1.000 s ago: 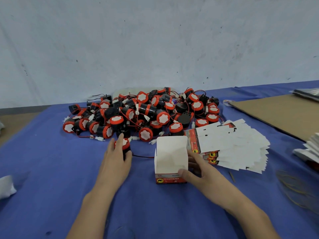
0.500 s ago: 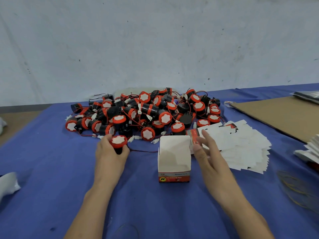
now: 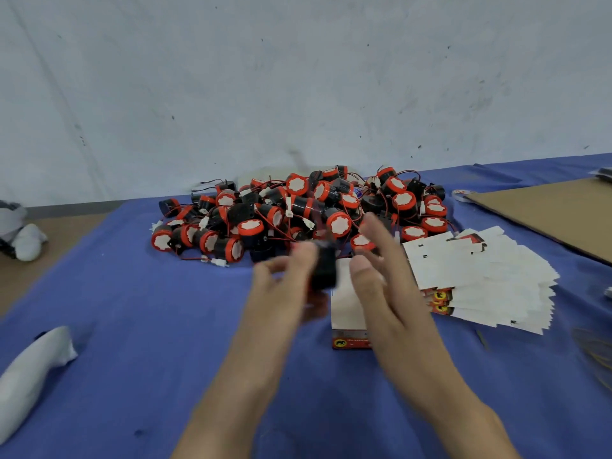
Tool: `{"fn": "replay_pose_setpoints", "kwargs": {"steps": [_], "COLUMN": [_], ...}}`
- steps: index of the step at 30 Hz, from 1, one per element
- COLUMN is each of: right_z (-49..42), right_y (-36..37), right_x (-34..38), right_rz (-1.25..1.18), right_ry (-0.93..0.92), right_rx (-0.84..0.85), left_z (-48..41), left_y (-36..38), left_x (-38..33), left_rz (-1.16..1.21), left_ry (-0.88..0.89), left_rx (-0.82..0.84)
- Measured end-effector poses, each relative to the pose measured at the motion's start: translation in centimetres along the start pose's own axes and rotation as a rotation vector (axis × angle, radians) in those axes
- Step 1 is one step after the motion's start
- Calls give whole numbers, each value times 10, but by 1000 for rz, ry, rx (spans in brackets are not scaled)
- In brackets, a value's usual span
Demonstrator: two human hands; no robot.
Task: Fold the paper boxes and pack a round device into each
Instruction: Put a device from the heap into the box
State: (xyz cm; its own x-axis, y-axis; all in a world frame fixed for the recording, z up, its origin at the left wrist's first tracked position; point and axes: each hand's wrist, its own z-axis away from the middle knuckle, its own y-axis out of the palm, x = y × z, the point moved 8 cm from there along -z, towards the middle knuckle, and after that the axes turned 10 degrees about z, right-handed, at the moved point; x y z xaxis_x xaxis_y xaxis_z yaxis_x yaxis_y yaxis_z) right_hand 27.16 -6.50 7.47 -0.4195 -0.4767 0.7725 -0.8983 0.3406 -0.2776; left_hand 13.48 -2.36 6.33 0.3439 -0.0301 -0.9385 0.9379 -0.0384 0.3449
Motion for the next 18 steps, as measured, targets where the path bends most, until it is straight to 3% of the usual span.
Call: {"fn": "replay_pose_setpoints", "kwargs": {"steps": [3, 6, 8, 9, 13, 18], "right_z": [-2, -7, -8, -8, -6, -10], "right_y": [8, -6, -9, -8, -8, -14], "right_x": [-2, -7, -8, -8, -5, -7], "right_rz": [-53, 27, 73, 84, -37, -347], "right_ry": [33, 56, 45, 32, 38, 126], "right_rx": [11, -24, 42, 83, 130, 58], "left_z": [20, 25, 35, 37, 33, 31], "left_y": [22, 13, 11, 13, 16, 21], "left_x": [7, -28, -51, -54, -42, -31], "left_rz": [-300, -692, -843, -886, -911, -661], "left_ry": [29, 504, 840, 928, 921, 768], "left_rx": [162, 45, -43, -23, 114, 124]}}
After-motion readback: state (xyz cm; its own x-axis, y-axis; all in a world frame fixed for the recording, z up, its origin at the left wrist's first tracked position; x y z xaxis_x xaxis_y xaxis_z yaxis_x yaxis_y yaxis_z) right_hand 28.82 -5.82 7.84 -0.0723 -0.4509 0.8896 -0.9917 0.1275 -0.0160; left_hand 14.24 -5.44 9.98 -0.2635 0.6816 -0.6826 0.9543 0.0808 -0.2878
